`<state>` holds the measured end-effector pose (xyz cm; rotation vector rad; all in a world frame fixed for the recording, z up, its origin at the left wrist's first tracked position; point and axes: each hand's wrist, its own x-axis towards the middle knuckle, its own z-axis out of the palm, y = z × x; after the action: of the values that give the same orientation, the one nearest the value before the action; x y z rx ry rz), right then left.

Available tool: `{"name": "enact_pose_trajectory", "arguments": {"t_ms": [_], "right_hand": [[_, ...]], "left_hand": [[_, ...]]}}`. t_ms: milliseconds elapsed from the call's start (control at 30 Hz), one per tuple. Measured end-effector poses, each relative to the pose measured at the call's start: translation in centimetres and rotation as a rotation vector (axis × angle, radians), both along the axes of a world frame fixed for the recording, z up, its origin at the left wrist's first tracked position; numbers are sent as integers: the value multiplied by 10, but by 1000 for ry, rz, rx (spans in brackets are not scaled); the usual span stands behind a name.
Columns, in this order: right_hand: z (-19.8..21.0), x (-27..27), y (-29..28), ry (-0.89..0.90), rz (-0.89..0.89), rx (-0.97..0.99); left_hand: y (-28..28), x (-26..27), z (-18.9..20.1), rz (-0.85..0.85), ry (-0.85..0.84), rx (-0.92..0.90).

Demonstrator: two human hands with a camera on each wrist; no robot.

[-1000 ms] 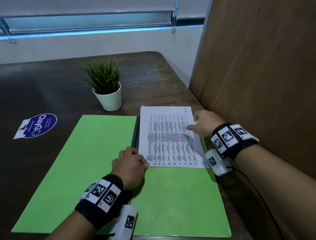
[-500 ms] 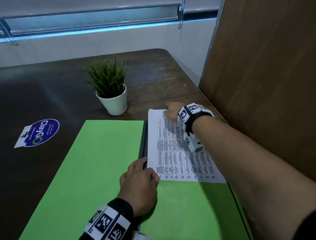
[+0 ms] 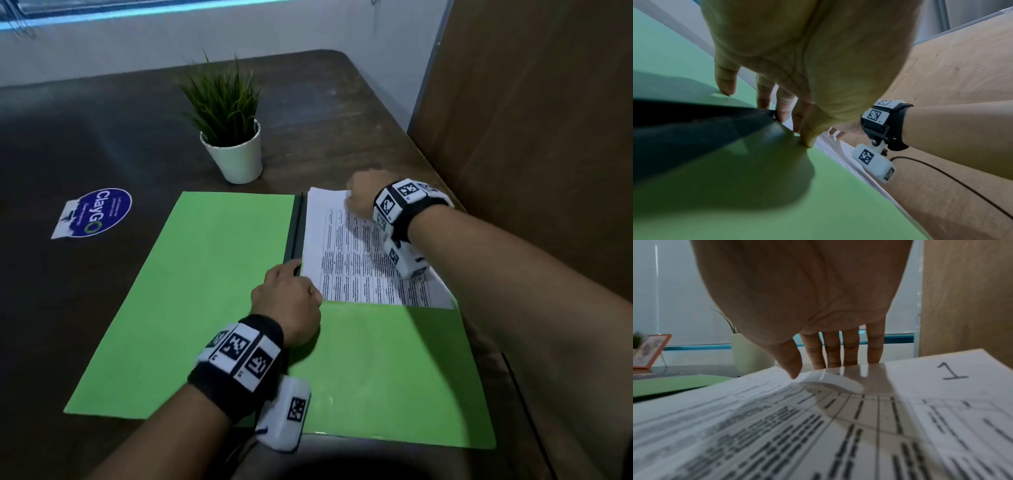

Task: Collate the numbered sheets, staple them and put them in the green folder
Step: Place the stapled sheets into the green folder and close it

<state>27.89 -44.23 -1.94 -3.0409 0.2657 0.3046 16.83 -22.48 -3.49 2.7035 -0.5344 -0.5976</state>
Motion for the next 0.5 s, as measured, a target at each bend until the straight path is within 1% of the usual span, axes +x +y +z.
{"name": "enact_pose_trajectory", "arguments": {"t_ms": [133,300,500], "right_hand": [[1,-12,-7,13,-95,23],[-2,-21,-3,16,-53,40],[-3,-21,-1,9,-53,60]], "left_hand": [[1,-1,-3,-1,2,-20],[2,1,-8,-16,-1,-37],[2,2,-9,-17,-8,-33]]}}
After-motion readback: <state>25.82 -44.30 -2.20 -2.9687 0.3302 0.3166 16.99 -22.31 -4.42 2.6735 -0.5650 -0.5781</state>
